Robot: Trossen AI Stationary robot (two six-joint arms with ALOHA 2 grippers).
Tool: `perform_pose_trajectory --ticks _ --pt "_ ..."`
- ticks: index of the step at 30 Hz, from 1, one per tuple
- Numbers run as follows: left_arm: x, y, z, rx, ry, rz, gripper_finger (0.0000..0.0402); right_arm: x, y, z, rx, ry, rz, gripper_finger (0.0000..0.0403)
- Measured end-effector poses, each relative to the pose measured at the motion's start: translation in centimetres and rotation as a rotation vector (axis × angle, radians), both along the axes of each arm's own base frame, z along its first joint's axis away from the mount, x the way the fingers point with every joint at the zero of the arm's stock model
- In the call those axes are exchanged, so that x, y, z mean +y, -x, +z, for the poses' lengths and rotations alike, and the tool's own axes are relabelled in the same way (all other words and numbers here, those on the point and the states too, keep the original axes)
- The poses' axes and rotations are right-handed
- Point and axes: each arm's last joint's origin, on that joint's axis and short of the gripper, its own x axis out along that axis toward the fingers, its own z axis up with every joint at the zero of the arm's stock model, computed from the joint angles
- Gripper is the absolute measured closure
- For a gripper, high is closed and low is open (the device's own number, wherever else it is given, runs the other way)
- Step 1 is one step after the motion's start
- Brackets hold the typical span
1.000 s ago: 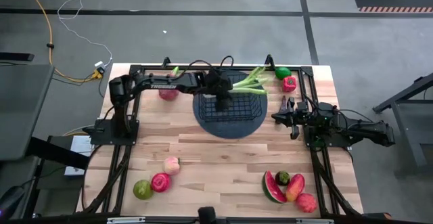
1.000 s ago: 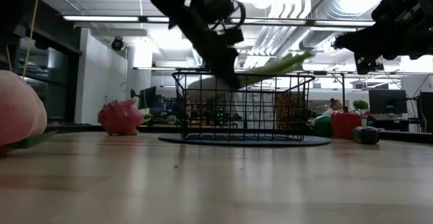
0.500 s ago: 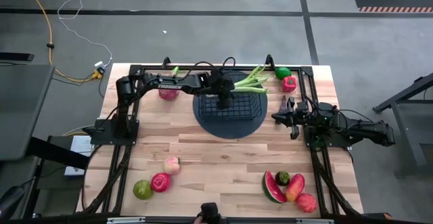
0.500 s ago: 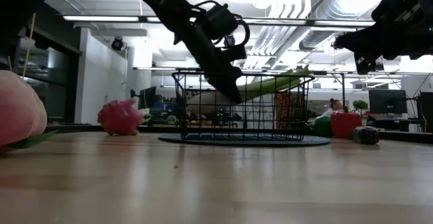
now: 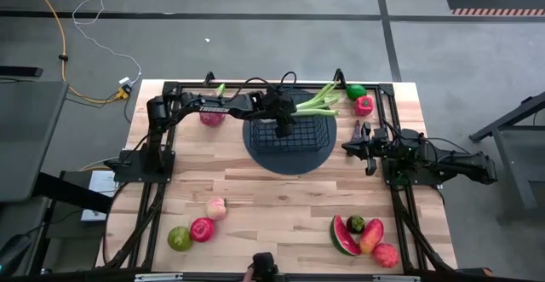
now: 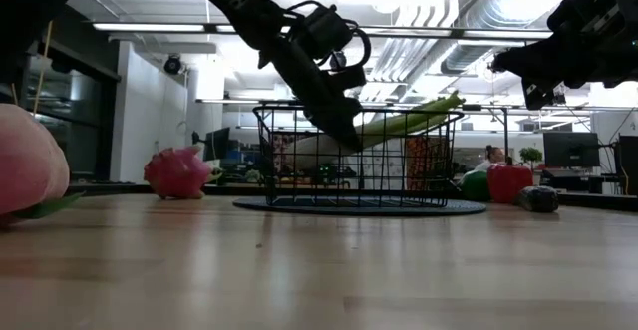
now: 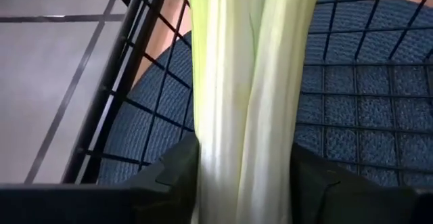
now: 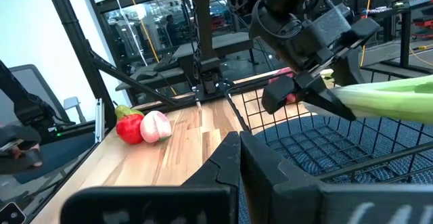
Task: Build produce basket
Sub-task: Put the celery into the wire basket, then put the eggplant into the wire basket
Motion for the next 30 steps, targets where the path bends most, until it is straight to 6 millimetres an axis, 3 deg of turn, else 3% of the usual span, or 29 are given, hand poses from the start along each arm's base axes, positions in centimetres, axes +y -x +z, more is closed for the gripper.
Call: perform_pose_trajectory --ticks 11,19,24,30 --pt "-0.1 0.1 0.0 0.005 0.001 0.032 0.0133 0.0 0.0 0.0 0.001 -0.001 0.000 0.0402" --pt "-0.7 0.2 0.2 0.030 0.018 0.024 0.0112 0.0 0.0 0.0 0.001 0.000 0.000 0.0402" --pt "-1.2 0.7 3.0 -0.035 -0.003 0.007 0.0112 0.0 0.0 0.0 0.000 0.000 0.000 0.0402" --pt "-1.8 2.5 7.9 -0.181 0.015 0.043 0.0112 0.0 0.0 0.0 0.000 0.000 0.000 0.0402"
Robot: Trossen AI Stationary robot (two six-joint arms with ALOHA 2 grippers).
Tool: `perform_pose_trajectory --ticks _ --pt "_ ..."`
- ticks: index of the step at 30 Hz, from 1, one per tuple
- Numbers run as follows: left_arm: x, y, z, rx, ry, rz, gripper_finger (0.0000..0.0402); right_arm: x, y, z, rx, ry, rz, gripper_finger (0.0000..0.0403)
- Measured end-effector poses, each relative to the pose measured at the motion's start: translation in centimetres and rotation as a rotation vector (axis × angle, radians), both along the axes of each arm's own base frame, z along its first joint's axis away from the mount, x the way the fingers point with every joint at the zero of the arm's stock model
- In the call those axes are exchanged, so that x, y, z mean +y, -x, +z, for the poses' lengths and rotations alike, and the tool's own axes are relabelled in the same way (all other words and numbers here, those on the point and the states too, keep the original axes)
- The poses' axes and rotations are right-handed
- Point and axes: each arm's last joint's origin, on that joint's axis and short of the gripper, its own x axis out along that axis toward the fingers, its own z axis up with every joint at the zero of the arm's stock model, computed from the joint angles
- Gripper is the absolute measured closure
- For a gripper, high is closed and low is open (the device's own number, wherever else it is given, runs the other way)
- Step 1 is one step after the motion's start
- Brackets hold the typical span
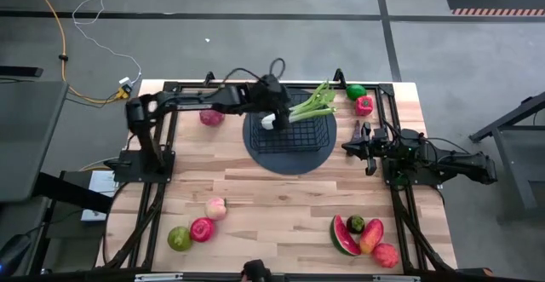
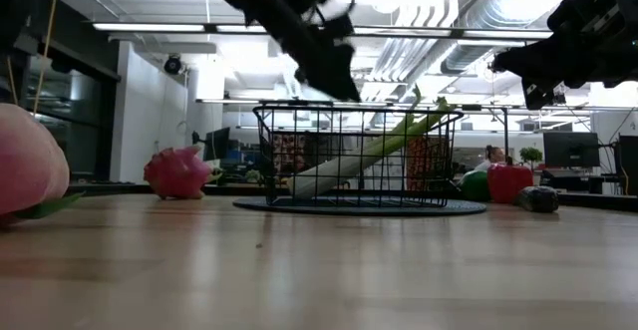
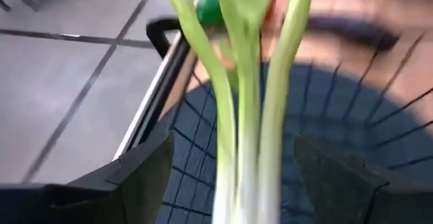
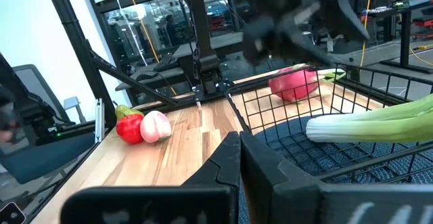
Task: Build produce basket
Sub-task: Put the eggplant into the wire basket
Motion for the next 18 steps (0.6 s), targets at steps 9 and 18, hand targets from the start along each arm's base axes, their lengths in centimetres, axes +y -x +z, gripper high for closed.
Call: perform_pose_trajectory --ticks 9,18 --pt "-3.9 5.0 7.6 -0.417 0.164 0.001 0.0112 0.0 0.0 0.0 0.000 0.000 0.000 0.0402" --pt "-11.1 12.4 5.3 -0.805 0.196 -0.055 0.0112 0.0 0.0 0.0 0.000 0.000 0.000 0.0402"
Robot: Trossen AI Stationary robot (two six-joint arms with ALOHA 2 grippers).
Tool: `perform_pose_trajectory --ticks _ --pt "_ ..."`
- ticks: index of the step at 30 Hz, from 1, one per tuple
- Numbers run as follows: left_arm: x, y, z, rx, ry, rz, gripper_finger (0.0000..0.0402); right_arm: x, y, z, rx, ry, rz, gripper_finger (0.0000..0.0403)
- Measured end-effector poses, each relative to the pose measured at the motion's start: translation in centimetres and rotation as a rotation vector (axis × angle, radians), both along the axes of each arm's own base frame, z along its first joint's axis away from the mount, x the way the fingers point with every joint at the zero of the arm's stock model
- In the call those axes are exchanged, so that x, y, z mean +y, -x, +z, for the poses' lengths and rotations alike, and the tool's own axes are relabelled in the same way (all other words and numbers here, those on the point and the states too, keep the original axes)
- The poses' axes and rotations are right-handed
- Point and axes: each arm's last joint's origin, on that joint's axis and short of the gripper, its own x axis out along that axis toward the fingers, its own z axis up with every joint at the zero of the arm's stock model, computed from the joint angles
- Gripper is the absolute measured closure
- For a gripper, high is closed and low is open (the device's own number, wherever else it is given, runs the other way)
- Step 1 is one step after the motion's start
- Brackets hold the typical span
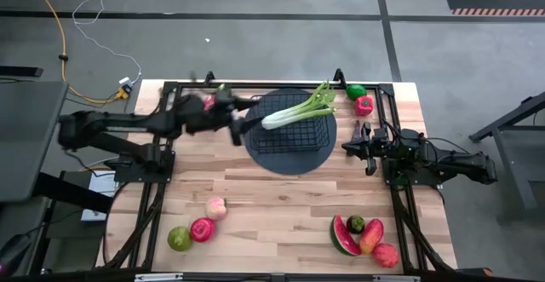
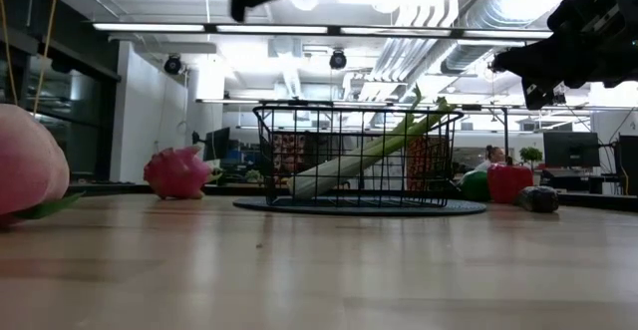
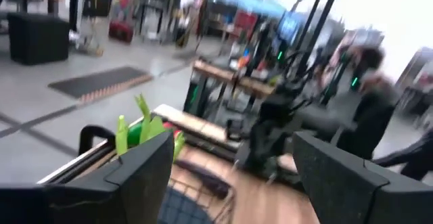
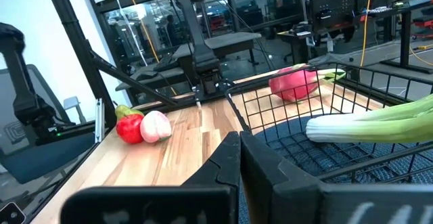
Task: Build produce basket
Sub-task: Put the eggplant into the wire basket
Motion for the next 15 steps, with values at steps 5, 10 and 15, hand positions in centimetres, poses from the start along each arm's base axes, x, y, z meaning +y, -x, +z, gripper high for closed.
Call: perform_pose_trajectory --ticks 5,10,15 --pt "-2.0 3.7 -0.4 -0.057 0.009 -0.017 0.0113 0.0 0.0 0.0 0.000 0.000 0.000 0.0402" --pt "-2.7 6.8 1.1 -0.086 -0.015 -0.026 0.0113 -0.3 0.1 0.9 -0.093 -0.028 -0.095 0.0402" --pt "-3.2 10.0 2.3 -0.104 -0.134 -0.001 0.0112 -0.6 0.9 3.5 -0.416 -0.242 -0.187 0.0402"
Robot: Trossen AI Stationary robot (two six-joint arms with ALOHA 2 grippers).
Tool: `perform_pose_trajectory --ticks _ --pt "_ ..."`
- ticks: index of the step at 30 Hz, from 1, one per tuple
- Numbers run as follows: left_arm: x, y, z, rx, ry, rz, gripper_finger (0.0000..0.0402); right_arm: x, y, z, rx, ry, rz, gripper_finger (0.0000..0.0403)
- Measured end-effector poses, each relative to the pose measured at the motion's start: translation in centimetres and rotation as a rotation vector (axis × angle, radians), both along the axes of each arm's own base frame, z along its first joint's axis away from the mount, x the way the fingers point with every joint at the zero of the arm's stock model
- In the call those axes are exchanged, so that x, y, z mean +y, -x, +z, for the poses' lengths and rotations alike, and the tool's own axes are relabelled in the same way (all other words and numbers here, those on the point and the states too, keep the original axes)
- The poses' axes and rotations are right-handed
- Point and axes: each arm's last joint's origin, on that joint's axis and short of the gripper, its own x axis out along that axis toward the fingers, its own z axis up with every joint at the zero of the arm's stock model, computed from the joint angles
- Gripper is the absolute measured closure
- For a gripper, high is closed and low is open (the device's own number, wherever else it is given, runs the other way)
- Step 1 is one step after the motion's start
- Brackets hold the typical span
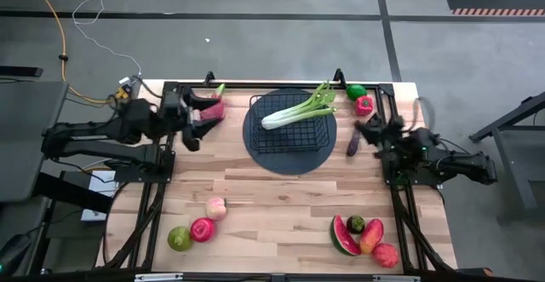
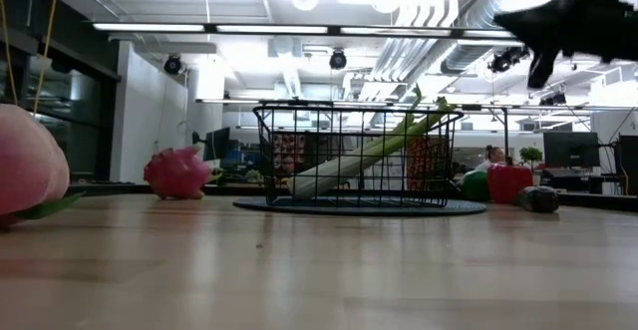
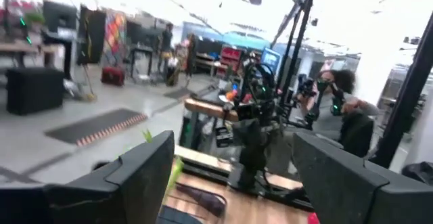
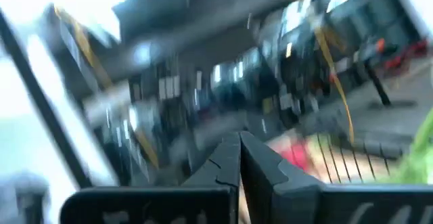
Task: Build produce basket
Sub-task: Put the eggplant into the wire basket
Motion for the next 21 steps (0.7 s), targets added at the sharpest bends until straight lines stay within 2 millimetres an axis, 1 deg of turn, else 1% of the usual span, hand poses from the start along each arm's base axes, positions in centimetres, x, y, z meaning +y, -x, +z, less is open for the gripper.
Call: perform_pose_trajectory --ticks 3,5,8,10,14,17,21 --pt "-0.2 1.7 0.3 -0.010 0.007 0.048 0.0113 0.1 0.9 1.6 -0.182 0.040 -0.032 0.0402" --pt "-0.3 2.4 0.2 -0.002 0.020 0.072 0.0113 0.1 1.2 2.3 -0.214 0.086 -0.057 0.0402" --pt "-0.4 3.2 -0.1 0.026 0.024 0.070 0.0113 0.2 1.8 4.0 -0.246 0.125 -0.098 0.0402" --pt "-0.5 3.4 -0.1 0.035 0.023 0.061 0.0113 0.1 1.7 4.8 -0.232 0.135 -0.117 0.0402" --pt "-0.5 3.4 -0.1 0.031 0.023 0.039 0.0113 0.0 0.9 6.5 -0.164 0.179 -0.143 0.0402" --pt "-0.5 3.0 0.0 0.004 0.052 0.011 0.0113 -0.2 -0.1 7.4 -0.098 0.206 -0.156 0.0402" --pt "-0.4 2.3 0.2 -0.023 0.058 0.000 0.0113 -0.4 -1.0 9.0 -0.079 0.185 -0.163 0.0402"
